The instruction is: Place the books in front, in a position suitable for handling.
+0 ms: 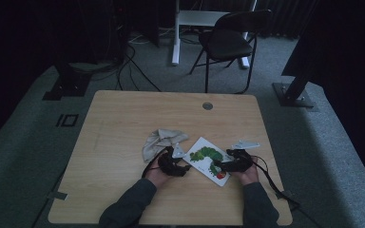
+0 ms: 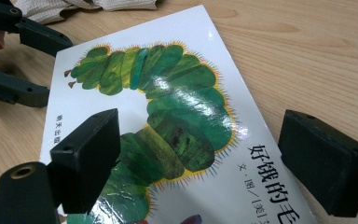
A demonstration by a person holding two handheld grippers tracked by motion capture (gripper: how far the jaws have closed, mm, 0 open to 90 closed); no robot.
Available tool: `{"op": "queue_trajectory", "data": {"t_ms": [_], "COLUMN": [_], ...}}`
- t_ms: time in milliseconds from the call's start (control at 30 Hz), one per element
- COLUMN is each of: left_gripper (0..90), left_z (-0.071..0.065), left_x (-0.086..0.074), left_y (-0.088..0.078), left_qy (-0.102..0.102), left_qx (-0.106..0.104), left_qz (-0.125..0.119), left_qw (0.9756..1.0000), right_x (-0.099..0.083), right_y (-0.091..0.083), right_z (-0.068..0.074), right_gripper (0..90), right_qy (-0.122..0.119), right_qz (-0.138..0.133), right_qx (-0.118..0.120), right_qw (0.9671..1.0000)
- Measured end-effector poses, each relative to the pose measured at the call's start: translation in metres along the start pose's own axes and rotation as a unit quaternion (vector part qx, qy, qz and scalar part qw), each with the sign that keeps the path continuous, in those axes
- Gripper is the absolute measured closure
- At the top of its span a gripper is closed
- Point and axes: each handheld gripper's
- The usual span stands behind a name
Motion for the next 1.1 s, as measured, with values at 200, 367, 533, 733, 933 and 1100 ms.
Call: {"op": "queue_trajectory", "data": {"t_ms": [200,367,533,733,933,1100], "left_gripper": [45.6,45.5,45.5,45.5,45.5,45.5], "left_z": [-0.004,-0.007,-0.009,-0.013,-0.019,-0.024], "left_x": [-0.001,-0.002,-0.004,-0.006,-0.011,-0.016], "left_y": [-0.002,-0.003,-0.005,-0.007,-0.012,-0.016], "left_qy": [0.005,0.007,0.009,0.013,0.02,0.024], "left_qx": [0.002,0.001,0.002,0.002,0.002,-0.001], "left_qz": [0.004,0.004,0.005,0.005,0.006,0.006], "left_qw": [1.0,1.0,0.9999,0.9999,0.9998,0.9997], "right_x": [-0.001,-0.002,-0.003,-0.004,-0.004,-0.003], "right_y": [-0.001,-0.002,-0.003,-0.004,-0.002,0.001], "right_z": [0.002,0.003,0.005,0.007,0.01,0.013], "right_gripper": [13.0,13.0,13.0,13.0,12.9,12.8], "right_qy": [-0.001,-0.004,-0.004,-0.004,-0.009,-0.014], "right_qz": [0.002,0.002,0.003,0.004,0.005,0.009], "right_qx": [0.001,0.002,0.003,0.003,0.009,0.014], "right_qw": [1.0,1.0,1.0,1.0,0.9999,0.9998]}}
Point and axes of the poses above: each handheld gripper's, and its own axes: y roughly forward along the jaws, x roughly out of its top, z roughly to its left, and after that the axes turned 5 degrees about -y, right-handed
